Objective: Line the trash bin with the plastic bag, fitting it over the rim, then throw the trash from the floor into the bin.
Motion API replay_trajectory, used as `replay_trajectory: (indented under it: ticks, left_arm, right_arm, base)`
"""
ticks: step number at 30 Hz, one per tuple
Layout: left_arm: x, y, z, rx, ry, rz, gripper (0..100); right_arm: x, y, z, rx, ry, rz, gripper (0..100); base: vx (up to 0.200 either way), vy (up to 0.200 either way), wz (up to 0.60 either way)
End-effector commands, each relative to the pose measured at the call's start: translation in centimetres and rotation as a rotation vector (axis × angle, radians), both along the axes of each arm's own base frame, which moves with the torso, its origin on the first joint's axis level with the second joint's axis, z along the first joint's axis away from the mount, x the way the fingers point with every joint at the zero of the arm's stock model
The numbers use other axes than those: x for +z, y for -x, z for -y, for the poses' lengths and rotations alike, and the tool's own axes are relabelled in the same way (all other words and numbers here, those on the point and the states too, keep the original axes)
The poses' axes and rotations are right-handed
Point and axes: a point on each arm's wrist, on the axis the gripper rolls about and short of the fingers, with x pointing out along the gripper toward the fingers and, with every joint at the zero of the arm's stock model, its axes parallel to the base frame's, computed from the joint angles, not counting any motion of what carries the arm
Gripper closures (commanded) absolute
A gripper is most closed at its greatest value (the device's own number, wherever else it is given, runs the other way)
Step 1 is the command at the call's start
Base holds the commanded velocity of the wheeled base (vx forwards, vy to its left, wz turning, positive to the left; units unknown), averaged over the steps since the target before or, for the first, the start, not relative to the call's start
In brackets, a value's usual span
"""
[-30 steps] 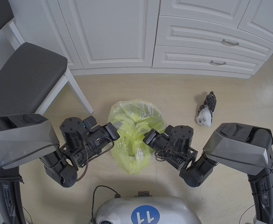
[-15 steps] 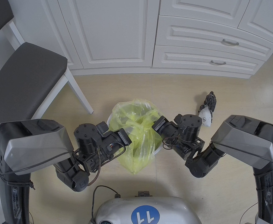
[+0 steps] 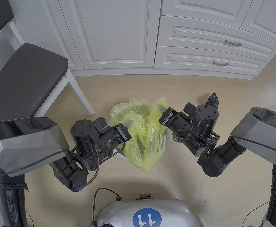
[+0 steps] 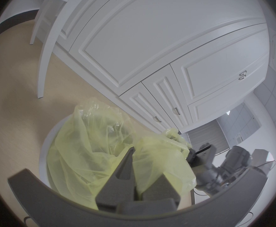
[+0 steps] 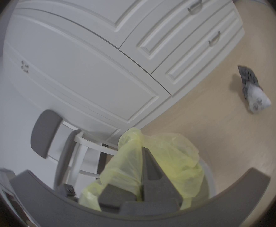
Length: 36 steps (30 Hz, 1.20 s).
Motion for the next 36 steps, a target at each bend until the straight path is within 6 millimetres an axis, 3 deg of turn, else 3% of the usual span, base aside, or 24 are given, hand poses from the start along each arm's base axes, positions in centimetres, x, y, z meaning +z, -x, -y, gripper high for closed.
replay_trajectory:
  ticks: [1, 6, 10, 20, 26, 36]
  left_arm:
    - [3.0, 1.0, -2.5, -0.033, 0.016, 0.044, 100]
    - [1.4, -0.2, -4.7, -0.062, -0.013, -0.006, 100]
    - [0.8, -0.9, -5.9, -0.028, -0.042, 0.001, 100]
    - [-0.2, -0.6, -5.6, 0.066, -0.316, 0.144, 100]
    - [-2.3, -1.0, -5.6, 0.16, -0.533, 0.192, 100]
    - [-1.6, -0.6, -6.0, 0.199, -0.578, 0.215, 100]
  right_arm:
    - [0.1, -0.3, 2.1, -0.074, 0.142, 0.049, 100]
    - [-1.2, -0.7, 4.6, -0.142, 0.337, 0.066, 100]
    - [-2.0, -0.6, 5.3, -0.161, 0.39, 0.081, 100]
    - [-3.4, 1.0, 8.0, -0.206, 0.656, 0.118, 100]
    - [-4.4, 1.7, 9.3, -0.211, 0.787, 0.104, 100]
    - [-5.4, 2.9, 10.5, -0.265, 0.948, 0.08, 100]
  base:
    - [0.0, 0.0, 0.0]
    - [0.0, 0.0, 0.0]
    - [0.0, 0.0, 0.0]
    - [0.0, 0.0, 0.0]
    - [0.0, 0.0, 0.0]
    - [0.0, 0.0, 0.0]
